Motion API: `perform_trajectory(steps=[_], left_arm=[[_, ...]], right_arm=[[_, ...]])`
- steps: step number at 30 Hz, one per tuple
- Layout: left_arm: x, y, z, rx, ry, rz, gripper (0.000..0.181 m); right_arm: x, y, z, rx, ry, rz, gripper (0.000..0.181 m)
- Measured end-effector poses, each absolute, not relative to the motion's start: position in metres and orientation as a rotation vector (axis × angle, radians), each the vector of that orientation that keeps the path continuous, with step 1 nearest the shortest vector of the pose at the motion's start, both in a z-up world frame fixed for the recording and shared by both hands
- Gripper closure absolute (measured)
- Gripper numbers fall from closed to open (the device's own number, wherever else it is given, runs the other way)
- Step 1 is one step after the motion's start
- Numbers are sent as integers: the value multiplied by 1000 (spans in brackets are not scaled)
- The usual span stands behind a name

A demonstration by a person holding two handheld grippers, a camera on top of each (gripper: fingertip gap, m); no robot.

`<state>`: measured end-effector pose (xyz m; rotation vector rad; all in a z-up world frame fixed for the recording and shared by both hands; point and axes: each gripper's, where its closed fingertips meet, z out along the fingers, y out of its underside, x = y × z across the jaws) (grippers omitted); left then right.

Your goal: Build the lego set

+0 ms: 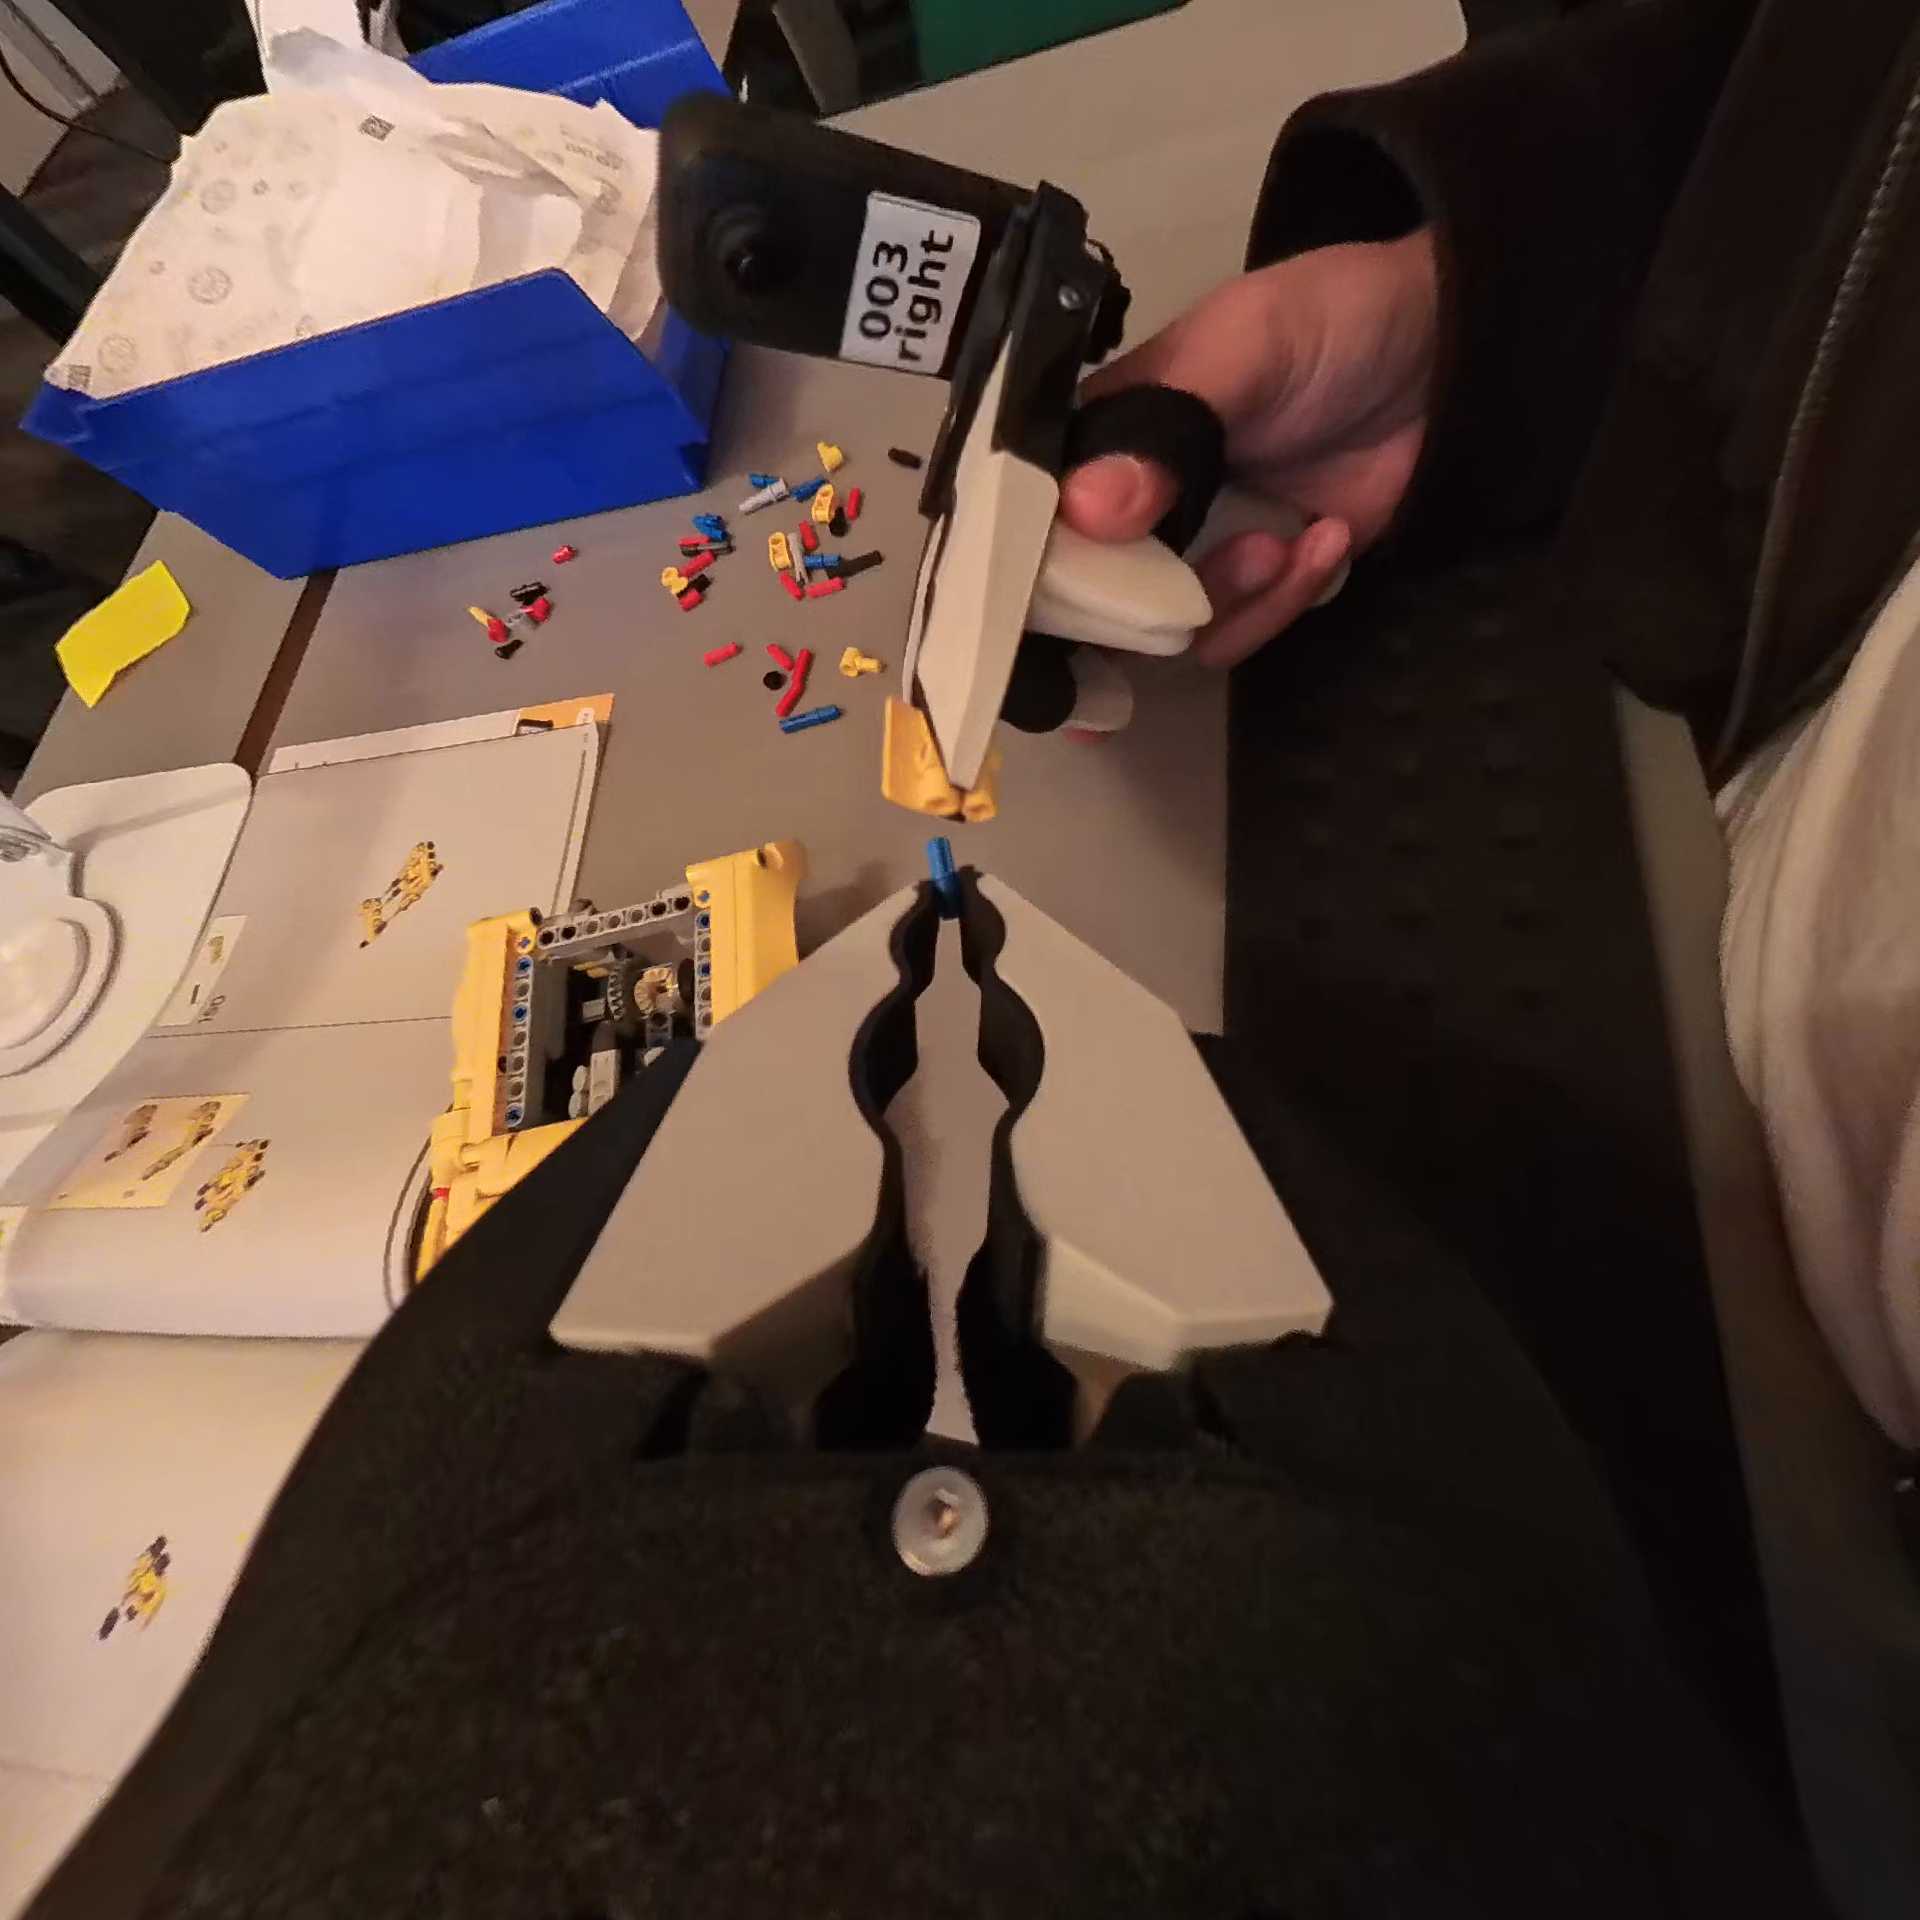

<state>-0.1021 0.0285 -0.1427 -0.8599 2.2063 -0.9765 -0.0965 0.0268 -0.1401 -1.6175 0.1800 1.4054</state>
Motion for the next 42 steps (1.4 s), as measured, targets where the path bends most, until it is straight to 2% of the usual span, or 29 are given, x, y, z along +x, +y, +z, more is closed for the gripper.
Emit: perform_trajectory(steps=[18,27,30,31,32,34,42], left_arm=[[-120,29,-161,-797,2316,-914,178],[-131,16,-159,-874,2406,-1222,179],[-124,-5,-130,-873,2291,-1508,181],[-120,-3,-142,-847,2340,-1369,181],[-118,8,-153,-829,2370,-1207,181],[-124,23,-134,-931,2262,-1367,181],[-162,127,-136,-1324,1857,-1271,181]], right_arm=[[-119,32,-160,-1825,38,1223,175],[-132,21,-167,-1898,-210,1106,175],[-157,23,-173,-1921,-278,1152,175],[-165,26,-172,-1915,-316,1110,175],[-164,27,-171,-1912,-322,1084,174],[-140,30,-175,-1919,-158,1097,175],[-99,39,-164,-1792,49,1115,175]])
